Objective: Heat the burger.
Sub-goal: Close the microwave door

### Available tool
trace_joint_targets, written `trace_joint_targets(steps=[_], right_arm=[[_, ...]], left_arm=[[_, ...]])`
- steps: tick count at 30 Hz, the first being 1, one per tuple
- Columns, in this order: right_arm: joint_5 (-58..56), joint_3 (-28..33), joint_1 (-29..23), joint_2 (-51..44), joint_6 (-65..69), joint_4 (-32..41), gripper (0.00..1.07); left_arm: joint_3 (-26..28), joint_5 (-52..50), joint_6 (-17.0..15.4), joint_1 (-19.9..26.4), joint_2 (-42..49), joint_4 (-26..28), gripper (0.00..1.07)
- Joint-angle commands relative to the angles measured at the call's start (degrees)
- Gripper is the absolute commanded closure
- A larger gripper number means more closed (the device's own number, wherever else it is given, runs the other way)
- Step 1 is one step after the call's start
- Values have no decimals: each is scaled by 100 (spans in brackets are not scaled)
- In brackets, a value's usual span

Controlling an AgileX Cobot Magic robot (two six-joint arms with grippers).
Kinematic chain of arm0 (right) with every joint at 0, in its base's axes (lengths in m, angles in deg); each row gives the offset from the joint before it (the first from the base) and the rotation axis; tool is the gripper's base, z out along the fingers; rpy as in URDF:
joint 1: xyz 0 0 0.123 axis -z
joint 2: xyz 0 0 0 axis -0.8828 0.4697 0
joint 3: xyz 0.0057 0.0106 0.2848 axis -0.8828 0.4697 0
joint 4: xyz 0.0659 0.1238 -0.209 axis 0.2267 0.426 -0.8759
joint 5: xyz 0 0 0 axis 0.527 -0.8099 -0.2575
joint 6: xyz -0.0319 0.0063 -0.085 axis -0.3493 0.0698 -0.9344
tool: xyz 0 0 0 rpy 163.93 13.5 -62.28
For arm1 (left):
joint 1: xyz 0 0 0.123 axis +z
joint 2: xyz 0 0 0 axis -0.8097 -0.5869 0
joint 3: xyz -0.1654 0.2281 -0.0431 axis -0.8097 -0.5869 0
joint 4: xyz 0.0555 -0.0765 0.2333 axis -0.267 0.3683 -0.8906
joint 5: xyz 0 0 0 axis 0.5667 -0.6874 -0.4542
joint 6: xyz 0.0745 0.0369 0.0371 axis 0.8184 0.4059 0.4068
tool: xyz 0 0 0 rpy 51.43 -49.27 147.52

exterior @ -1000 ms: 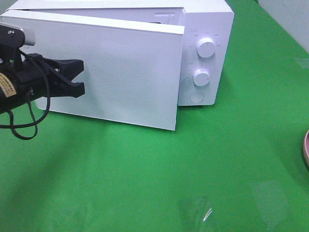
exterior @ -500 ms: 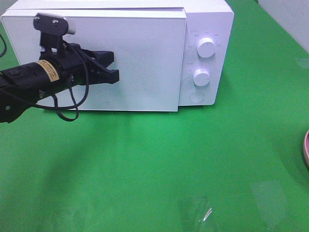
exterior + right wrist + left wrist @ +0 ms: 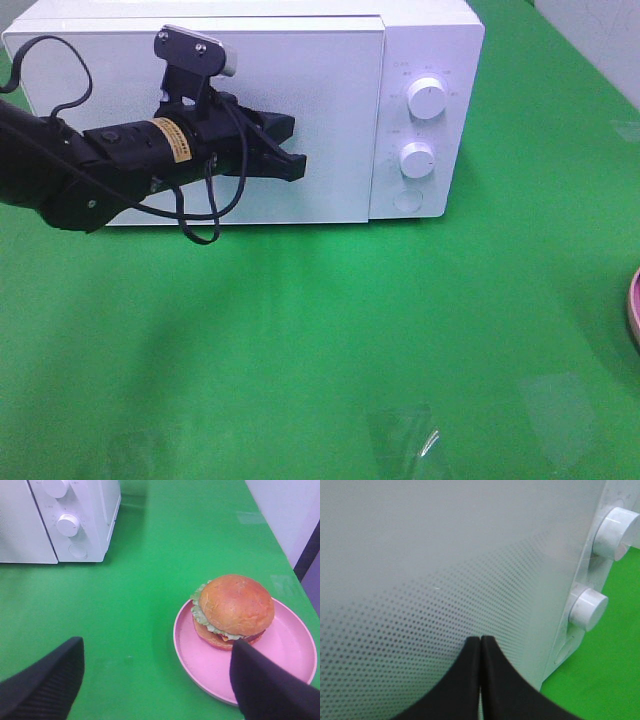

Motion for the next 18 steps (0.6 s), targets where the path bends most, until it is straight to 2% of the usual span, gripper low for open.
trace_joint_targets(steps=[1,7,11,15,18], right_arm=[[63,6,23,-160,-46,-23,31],[63,6,23,-160,-46,-23,31],[63,6,23,-160,-46,-23,31],[63,6,23,-160,-46,-23,31],[63,6,23,-160,-46,-23,31]], left_arm=[[567,143,-11,149,-126,808,107],[814,327,-46,103,-206,779,107],[779,579,-46,-23,-120,716,107],[602,1381,-40,-309,269,710,107],[527,1455,-52,-367,344,710,106]])
